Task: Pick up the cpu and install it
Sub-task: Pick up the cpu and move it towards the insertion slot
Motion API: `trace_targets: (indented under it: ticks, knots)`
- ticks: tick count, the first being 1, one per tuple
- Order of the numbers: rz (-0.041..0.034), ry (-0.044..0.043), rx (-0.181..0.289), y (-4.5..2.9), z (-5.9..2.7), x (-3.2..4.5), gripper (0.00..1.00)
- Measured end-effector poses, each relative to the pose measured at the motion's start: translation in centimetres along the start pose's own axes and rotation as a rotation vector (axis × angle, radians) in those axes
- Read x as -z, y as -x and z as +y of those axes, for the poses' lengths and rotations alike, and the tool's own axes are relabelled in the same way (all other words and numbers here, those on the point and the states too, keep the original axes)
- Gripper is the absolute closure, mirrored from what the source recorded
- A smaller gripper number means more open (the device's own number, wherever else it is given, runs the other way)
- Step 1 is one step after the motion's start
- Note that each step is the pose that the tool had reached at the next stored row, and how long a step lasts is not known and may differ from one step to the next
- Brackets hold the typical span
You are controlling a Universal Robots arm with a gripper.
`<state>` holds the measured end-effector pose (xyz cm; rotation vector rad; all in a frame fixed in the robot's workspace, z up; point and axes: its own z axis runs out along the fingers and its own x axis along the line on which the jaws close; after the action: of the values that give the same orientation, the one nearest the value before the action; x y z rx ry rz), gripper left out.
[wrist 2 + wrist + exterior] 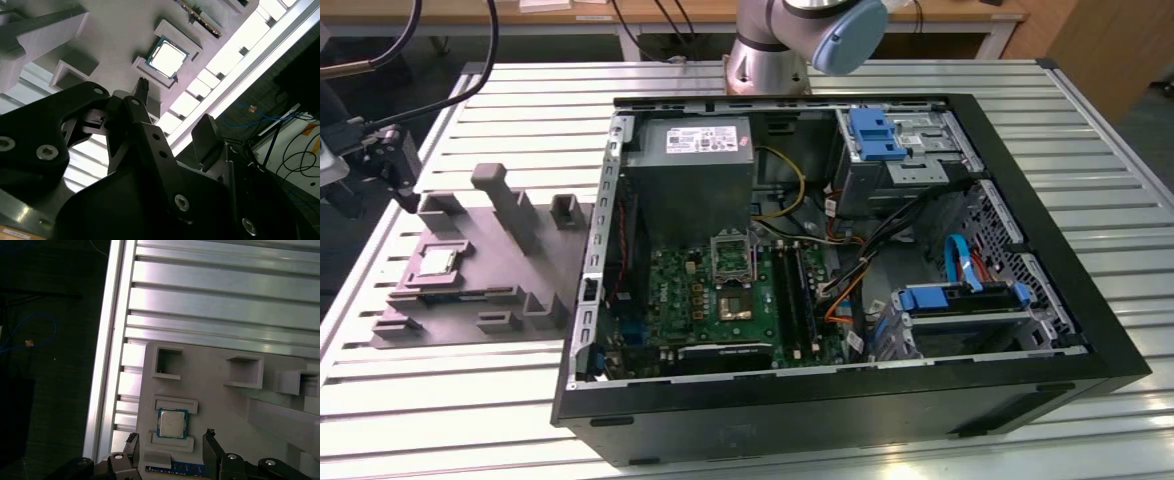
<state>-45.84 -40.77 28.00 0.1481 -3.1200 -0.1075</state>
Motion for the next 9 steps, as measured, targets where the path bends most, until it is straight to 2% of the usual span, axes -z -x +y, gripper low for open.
trace_targets:
  ticks: [5, 9]
  knots:
    - [0.0009, -0.0001, 0.014, 0.00, -0.02, -0.24, 0.38]
    - [0.0011, -0.0001, 0.015, 0.01, -0.07, -0.96, 0.38]
